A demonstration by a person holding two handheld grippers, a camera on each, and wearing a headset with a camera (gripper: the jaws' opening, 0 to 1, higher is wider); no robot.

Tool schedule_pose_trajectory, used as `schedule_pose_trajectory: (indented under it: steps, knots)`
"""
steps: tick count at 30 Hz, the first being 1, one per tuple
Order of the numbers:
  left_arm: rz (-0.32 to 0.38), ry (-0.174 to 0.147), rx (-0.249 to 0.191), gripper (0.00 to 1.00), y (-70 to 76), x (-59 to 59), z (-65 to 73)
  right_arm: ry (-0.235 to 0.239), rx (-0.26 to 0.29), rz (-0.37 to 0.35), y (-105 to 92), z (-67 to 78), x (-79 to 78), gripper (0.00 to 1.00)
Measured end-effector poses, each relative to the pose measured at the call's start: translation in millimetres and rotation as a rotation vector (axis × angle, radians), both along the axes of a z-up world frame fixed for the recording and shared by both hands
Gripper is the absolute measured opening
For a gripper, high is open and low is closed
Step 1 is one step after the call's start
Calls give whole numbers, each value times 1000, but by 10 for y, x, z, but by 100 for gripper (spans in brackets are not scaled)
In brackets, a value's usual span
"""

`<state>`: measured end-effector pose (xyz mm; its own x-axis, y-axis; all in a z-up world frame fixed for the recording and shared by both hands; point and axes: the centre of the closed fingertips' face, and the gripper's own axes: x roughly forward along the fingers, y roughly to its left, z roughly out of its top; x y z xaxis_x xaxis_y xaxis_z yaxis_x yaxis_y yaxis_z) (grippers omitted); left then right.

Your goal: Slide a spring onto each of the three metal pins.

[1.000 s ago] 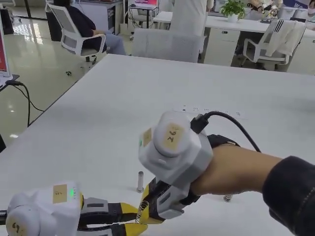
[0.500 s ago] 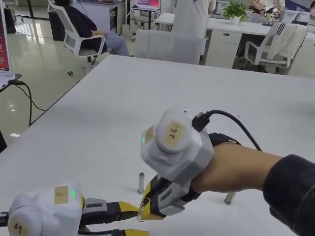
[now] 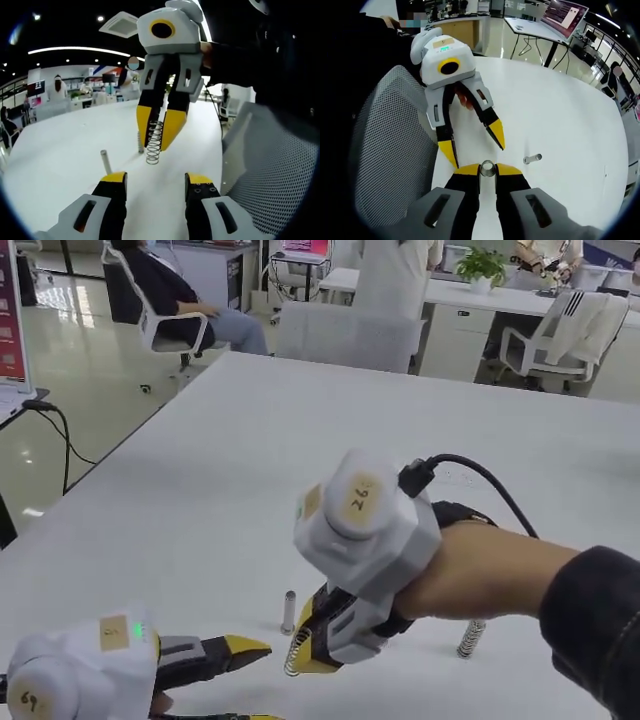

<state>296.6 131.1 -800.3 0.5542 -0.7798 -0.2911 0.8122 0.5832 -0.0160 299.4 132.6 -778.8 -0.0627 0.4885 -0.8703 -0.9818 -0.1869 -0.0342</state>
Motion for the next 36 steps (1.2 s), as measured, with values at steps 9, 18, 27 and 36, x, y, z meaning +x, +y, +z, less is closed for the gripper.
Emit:
schedule_pose_trajectory:
  steps: [9, 18, 27, 36]
  knots:
    - [35, 2, -7, 50, 65, 31, -13, -15, 0, -22, -24, 34, 130, 8]
    - [59, 0, -7, 56, 134, 66, -36, -36, 6, -43, -9, 111, 295, 8]
    - [81, 4, -2, 60, 198, 86, -53, -65, 20, -56, 57, 204, 451, 8]
    - [92, -4, 13, 61, 267, 118, -60, -81, 24, -72, 126, 212, 623, 8]
